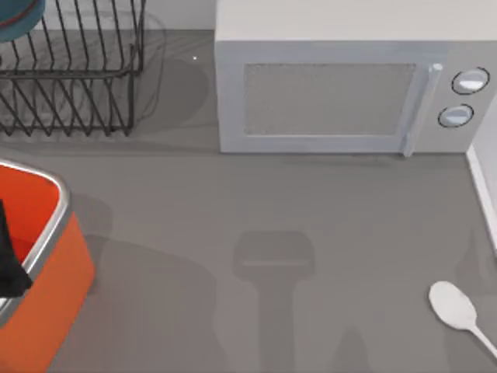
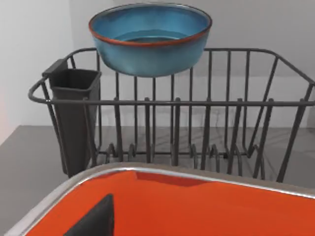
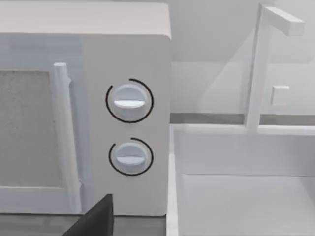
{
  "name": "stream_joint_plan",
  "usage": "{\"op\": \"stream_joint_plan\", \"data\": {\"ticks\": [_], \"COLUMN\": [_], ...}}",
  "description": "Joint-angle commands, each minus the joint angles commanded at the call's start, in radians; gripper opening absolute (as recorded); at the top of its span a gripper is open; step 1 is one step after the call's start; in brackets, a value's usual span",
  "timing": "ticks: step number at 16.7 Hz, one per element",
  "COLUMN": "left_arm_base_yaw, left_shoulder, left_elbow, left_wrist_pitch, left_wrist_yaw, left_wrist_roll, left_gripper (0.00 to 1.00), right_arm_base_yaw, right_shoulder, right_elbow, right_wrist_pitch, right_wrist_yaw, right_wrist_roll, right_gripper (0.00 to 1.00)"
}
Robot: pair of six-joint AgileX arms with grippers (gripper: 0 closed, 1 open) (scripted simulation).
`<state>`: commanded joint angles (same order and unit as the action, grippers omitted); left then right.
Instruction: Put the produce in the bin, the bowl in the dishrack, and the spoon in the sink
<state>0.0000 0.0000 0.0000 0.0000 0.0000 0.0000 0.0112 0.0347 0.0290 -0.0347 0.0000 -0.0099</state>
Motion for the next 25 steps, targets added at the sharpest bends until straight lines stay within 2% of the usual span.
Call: {"op": "stream_joint_plan", "data": {"ticks": [4, 15, 19, 25], "left_arm_base_yaw": [0.000, 0.000, 0.000, 0.000], "left_shoulder": [0.000, 0.000, 0.000, 0.000], "left_elbow": [0.000, 0.000, 0.000, 0.000], "left_wrist_pitch": [0.000, 0.000, 0.000, 0.000], "left_wrist_yaw": [0.000, 0.000, 0.000, 0.000], "left_wrist_roll": [0.000, 0.000, 0.000, 0.000], "left_gripper": [1.00, 1.00, 1.00, 1.00], "right_arm_base_yaw": [0.053, 0.241, 0.272, 0.269], "right_shoulder": [0.194, 1.042, 1.163, 1.167], "right_elbow": [0.138, 0.631, 0.714, 0.713], "right_wrist_pitch": [-0.192, -0.959, -1.079, -1.079], "right_wrist_yaw": [0.000, 0.002, 0.002, 0.002], "right_wrist_roll": [-0.047, -0.213, -0.240, -0.241], "right_gripper": [1.00, 1.00, 1.00, 1.00]}}
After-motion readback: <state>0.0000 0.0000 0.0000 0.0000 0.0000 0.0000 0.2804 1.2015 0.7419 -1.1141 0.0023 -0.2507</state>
